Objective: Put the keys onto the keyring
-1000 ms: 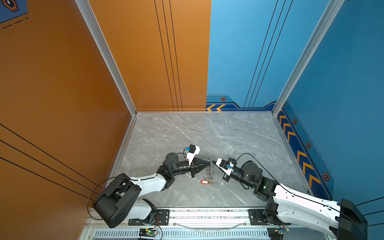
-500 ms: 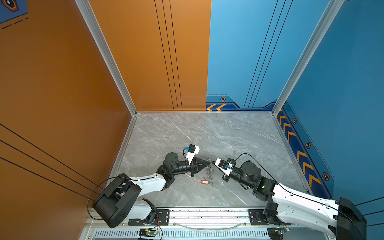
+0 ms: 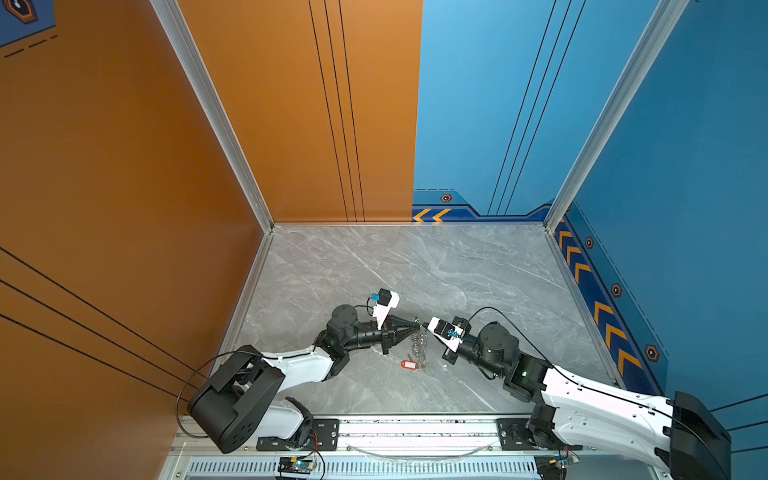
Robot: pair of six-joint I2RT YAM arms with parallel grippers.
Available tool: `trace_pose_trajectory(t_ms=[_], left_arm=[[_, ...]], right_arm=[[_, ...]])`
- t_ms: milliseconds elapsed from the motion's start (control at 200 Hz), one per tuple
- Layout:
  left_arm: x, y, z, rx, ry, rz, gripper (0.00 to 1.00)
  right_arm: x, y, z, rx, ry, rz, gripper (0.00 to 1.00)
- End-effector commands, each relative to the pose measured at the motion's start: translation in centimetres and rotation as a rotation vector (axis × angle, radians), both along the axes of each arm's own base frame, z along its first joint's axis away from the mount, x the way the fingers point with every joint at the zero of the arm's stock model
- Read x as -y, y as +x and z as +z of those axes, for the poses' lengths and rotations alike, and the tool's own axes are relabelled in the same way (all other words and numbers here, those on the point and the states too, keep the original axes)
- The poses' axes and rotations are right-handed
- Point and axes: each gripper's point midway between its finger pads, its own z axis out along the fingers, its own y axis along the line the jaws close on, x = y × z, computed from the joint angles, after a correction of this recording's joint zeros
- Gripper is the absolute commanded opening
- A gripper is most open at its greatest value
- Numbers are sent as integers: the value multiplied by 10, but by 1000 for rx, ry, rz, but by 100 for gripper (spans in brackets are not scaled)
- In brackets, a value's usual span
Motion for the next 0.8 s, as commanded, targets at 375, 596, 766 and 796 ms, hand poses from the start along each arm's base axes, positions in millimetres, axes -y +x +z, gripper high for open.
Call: trace_pose_trajectory(t_ms=[375,596,766,796], left_arm=[[5,-13,24,82,-55,-71,0],[3,-11,25,89,-58,-50,0],[-1,-6,25,99,-57,-16,0],[-2,-5,25,99,-56,-9,0]], right_arm=[[-15,-4,-5,-75,38,44,0],[-10,-3,0,-78,59,28,0],[1,-1,1,-49,21,-13,0],[3,-1,2,-47,17,-16,0]])
